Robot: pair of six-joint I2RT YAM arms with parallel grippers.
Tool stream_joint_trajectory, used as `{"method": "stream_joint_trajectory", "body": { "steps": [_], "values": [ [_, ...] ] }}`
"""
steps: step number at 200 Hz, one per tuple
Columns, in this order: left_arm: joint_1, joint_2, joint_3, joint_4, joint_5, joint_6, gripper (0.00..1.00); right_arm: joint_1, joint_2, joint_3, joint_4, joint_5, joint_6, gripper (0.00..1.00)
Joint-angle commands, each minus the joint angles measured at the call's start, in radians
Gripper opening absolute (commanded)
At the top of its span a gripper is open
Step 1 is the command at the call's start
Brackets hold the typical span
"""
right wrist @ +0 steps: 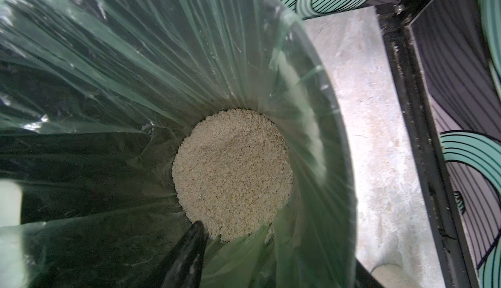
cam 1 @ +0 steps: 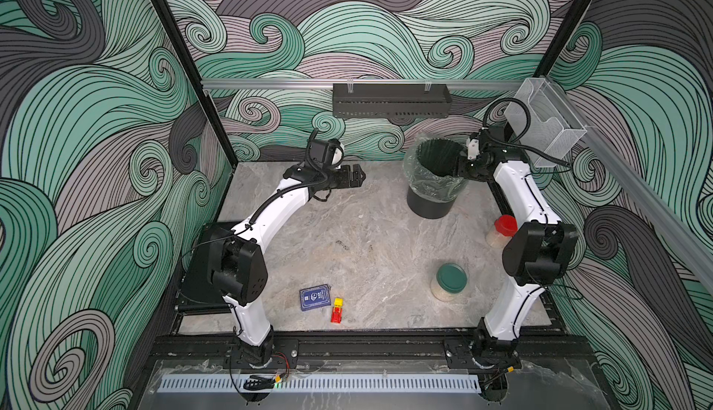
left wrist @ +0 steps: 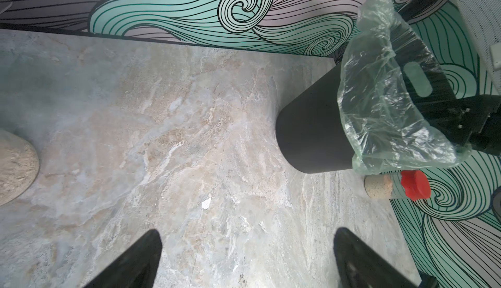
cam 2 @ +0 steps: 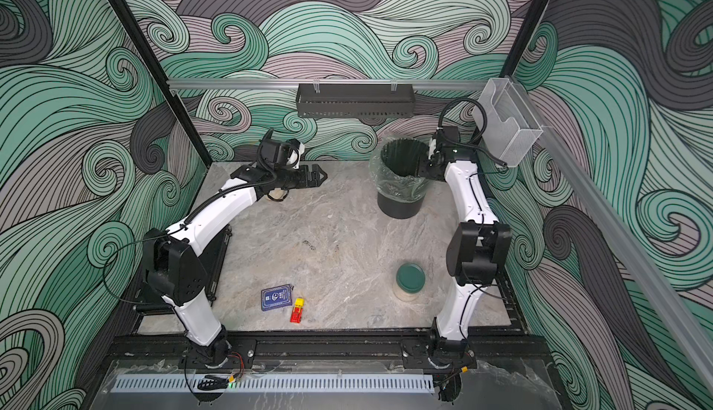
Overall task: Empty expired oatmeal from jars
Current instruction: Move the trash bin to the center of the board.
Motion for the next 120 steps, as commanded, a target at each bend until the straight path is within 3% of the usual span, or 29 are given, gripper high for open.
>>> {"method": "stream_joint_trajectory", "body": {
  "steps": [1, 120],
  "values": [
    [-0.006, -0.054, -0.014, -0.013, 0.007, -0.01, 0.99, 0.046, -0.051, -0.025, -0.054, -0.067, -0.021, 0.64],
    [-0.007, -0.221, -0.195, 0.014, -0.005, -0.008, 0.99, 0.263, -0.052, 0.004, -0.033, -0.105, 0.073, 0.66]
  ]
}}
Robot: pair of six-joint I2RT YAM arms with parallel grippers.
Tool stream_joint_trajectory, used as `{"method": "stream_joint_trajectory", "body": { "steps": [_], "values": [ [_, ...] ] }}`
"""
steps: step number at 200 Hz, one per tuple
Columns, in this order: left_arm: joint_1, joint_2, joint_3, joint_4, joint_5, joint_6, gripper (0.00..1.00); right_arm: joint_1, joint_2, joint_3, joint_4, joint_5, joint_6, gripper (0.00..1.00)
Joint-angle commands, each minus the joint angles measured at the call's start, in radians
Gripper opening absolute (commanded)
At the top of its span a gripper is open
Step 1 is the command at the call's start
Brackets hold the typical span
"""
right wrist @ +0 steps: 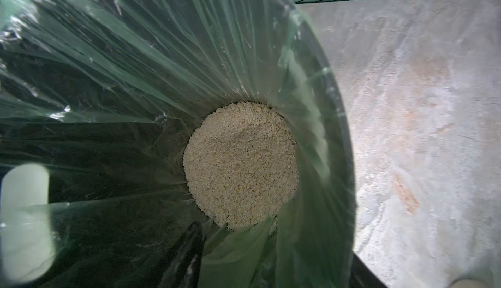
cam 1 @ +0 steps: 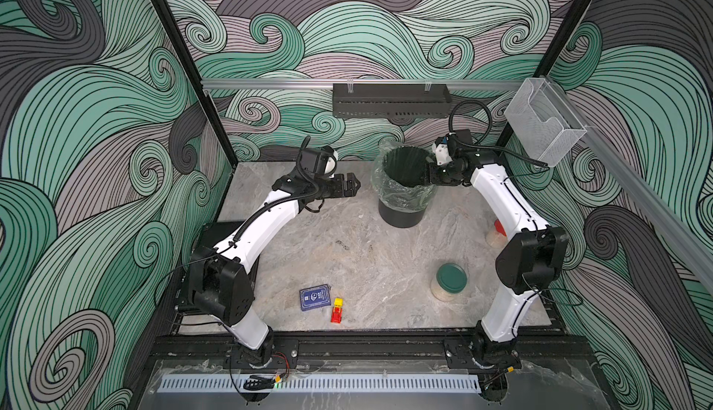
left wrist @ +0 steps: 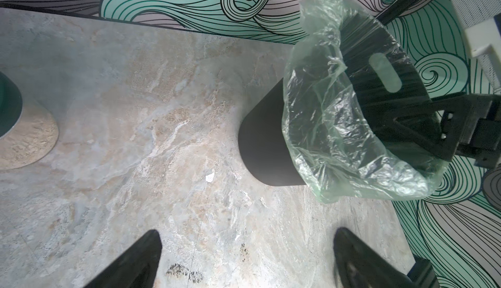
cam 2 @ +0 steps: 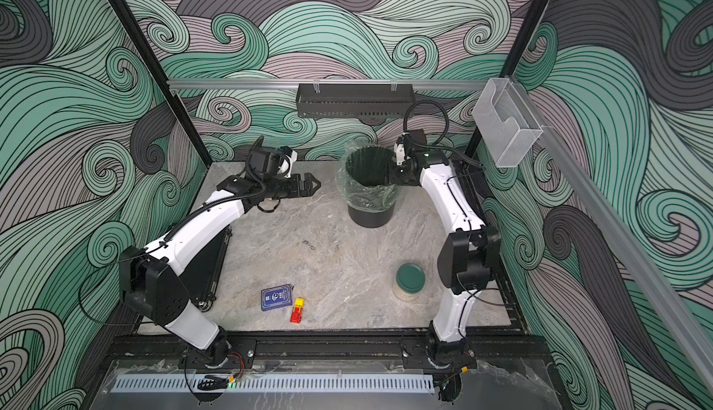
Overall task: Empty expired oatmeal from jars
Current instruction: Move the trash bin to the center of the board.
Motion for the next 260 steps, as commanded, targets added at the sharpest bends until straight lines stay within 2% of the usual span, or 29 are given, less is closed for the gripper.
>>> {"method": "stream_joint_trajectory", "body": {
  "steps": [1, 58, 88, 109, 117, 130, 148, 157, 181, 206, 227, 260],
  "values": [
    [-0.006, -0.057, -0.024, 0.011, -0.005, -0.006, 0.99, 0.043, -0.003, 0.042, -0.001, -0.057, 0.033, 0.66],
    [-0.007, -0.124, -0.121, 0.028, -0.01, 0.0, 0.99, 0.079, 0.009, 0.088, -0.001, -0.049, 0.038, 0.72],
    [-0.007, -0.139, -0.142, 0.022, 0.002, -0.003, 0.99, 0.055, -0.014, 0.157, -0.045, 0.009, 0.017, 0.84],
    [-0.007, -0.156, -0.152, 0.015, 0.011, -0.01, 0.99, 0.034, -0.071, 0.179, -0.059, 0.026, 0.019, 0.98],
    [-0.007, -0.166, -0.158, 0.014, 0.017, -0.018, 0.98, 0.034, -0.105, 0.166, -0.059, 0.04, 0.009, 0.99],
    [-0.012, -0.169, -0.167, 0.004, 0.032, -0.038, 0.99, 0.038, -0.182, 0.109, -0.057, 0.12, -0.01, 0.99],
    [-0.032, -0.223, -0.186, -0.021, 0.039, -0.058, 0.99, 0.075, -0.307, -0.022, -0.051, 0.293, 0.031, 0.99],
    [-0.045, -0.236, -0.203, -0.025, 0.039, -0.068, 0.99, 0.107, -0.378, -0.104, -0.052, 0.335, 0.054, 0.99],
    [-0.077, -0.28, -0.273, -0.036, 0.04, -0.103, 0.99, 0.169, -0.591, -0.333, -0.06, 0.3, 0.124, 0.99],
    [-0.124, -0.329, -0.377, -0.009, 0.028, -0.141, 0.99, 0.173, -0.741, -0.475, -0.221, 0.263, 0.226, 0.99],
    [-0.164, -0.361, -0.438, 0.019, 0.019, -0.169, 0.99, 0.175, -0.809, -0.584, -0.342, 0.253, 0.272, 0.99],
    [-0.22, -0.386, -0.506, 0.044, -0.001, -0.196, 0.99, 0.185, -0.842, -0.704, -0.474, 0.205, 0.27, 0.97]
  ]
}}
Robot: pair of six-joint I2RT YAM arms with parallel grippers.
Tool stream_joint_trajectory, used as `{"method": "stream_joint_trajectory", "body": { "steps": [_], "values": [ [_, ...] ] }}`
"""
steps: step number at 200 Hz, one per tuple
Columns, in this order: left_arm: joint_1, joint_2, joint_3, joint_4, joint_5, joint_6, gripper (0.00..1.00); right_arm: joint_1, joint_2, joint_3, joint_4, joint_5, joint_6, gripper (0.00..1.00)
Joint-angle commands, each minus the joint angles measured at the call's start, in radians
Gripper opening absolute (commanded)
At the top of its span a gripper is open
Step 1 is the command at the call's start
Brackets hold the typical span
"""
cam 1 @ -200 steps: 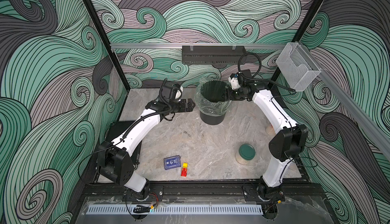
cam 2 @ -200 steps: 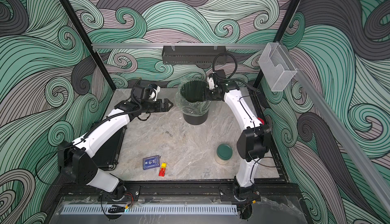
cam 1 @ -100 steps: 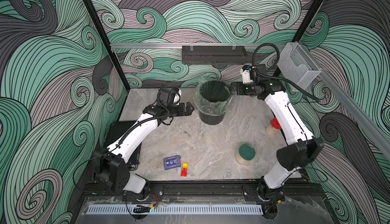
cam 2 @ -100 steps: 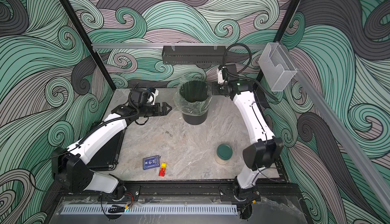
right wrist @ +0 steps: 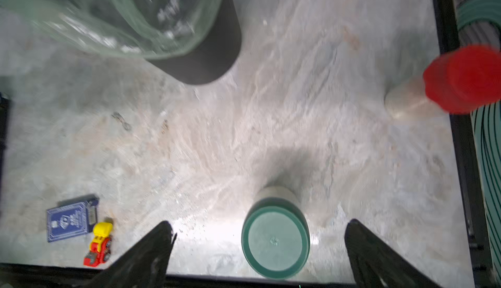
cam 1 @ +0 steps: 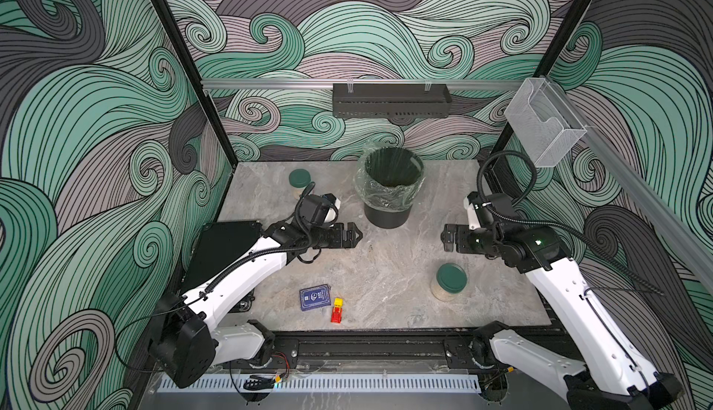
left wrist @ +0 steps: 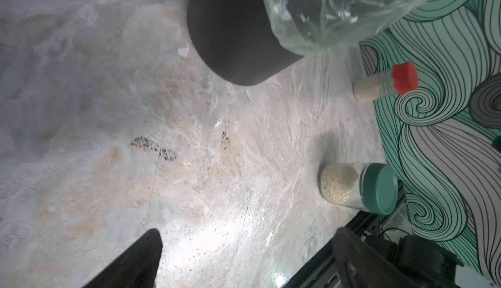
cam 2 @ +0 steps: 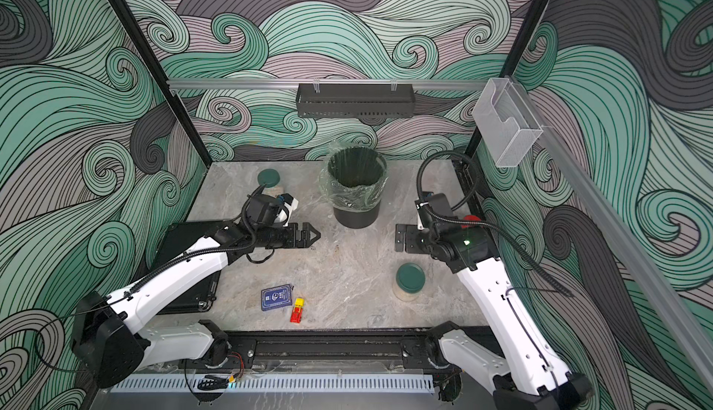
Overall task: Empty expired oatmeal from jars
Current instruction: Move the trash bin to the center of the board, then pick up the jar from the center of the board.
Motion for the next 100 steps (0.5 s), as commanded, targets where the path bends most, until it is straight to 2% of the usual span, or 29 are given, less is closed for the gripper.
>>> {"method": "stream_joint_trajectory", "body": {
  "steps": [1, 44, 67, 100],
  "values": [
    [-0.034, -0.037, -0.024, 0.038, -0.023, -0.044, 0.99, 0.01, -0.009, -0.057, -0.165, -0.03, 0.033, 0.97],
    [-0.058, -0.02, -0.06, 0.076, -0.014, -0.055, 0.99, 0.029, -0.028, -0.102, -0.249, -0.024, 0.057, 0.98],
    [-0.057, -0.001, -0.051, 0.081, -0.001, -0.041, 0.99, 0.035, -0.026, -0.148, -0.2, -0.064, 0.073, 0.99],
    [-0.059, 0.018, -0.044, 0.086, 0.027, -0.033, 0.99, 0.051, 0.037, -0.189, -0.11, -0.043, 0.097, 0.99]
  ]
}}
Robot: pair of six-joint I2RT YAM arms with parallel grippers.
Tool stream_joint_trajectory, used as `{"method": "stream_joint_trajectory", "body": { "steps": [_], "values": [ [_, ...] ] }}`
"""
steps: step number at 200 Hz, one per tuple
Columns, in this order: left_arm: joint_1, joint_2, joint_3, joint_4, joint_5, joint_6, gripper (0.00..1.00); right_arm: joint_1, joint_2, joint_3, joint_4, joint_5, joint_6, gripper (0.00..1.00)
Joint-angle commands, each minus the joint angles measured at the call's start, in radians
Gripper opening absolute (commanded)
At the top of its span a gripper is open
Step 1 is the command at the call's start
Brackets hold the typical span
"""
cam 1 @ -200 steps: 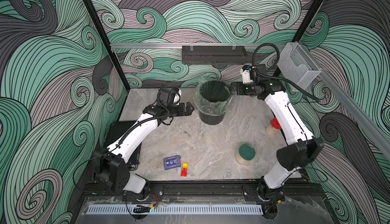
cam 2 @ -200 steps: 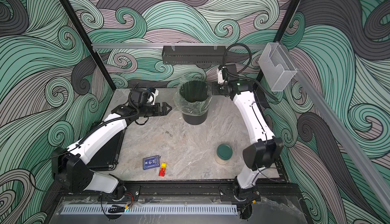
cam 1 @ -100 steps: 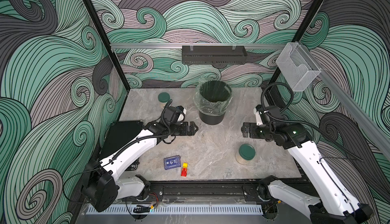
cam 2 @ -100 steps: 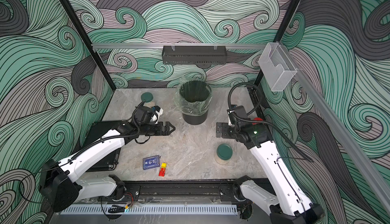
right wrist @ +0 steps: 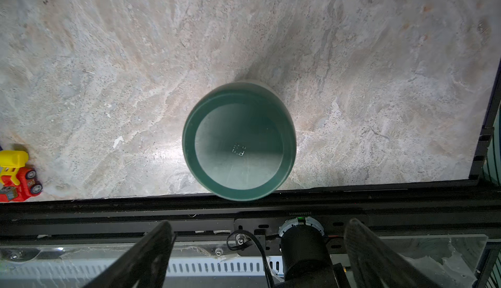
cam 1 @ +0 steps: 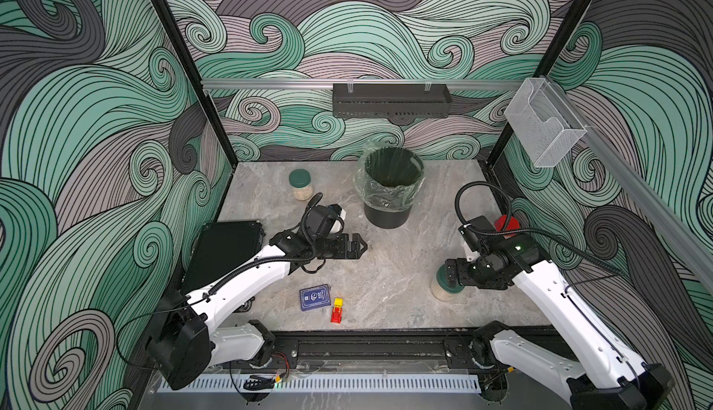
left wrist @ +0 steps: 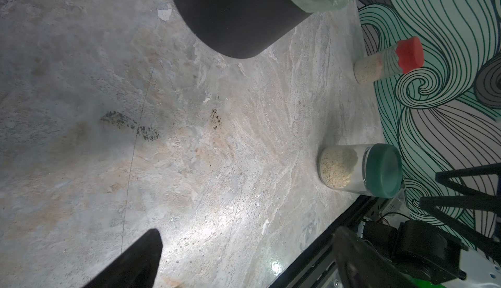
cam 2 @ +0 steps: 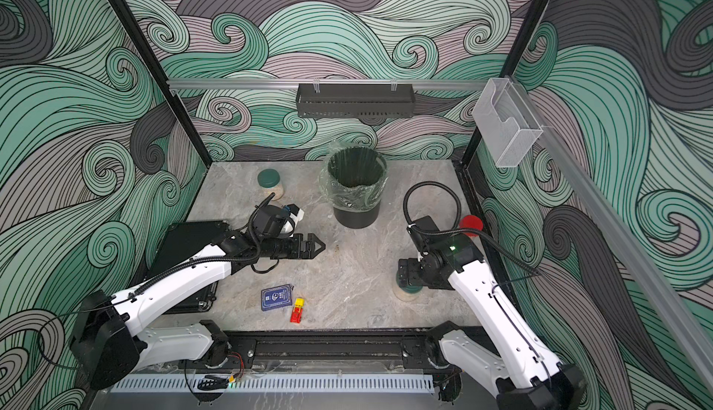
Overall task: Empty expired oatmeal from jars
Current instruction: Pick up the jar from the center of the board.
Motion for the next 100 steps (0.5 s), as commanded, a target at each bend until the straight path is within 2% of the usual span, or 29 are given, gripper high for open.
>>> {"method": "stream_joint_trajectory", "body": {
  "steps": [1, 100],
  "values": [
    [-0.006, 0.019, 0.025, 0.022, 0.025, 0.005, 0.99, 0.013, 0.039, -0.023, 0.067, 0.004, 0.034, 0.99],
    [-0.006, 0.052, 0.029, 0.033, 0.032, 0.012, 0.99, 0.025, 0.197, -0.108, 0.272, 0.047, 0.066, 0.99]
  ]
}}
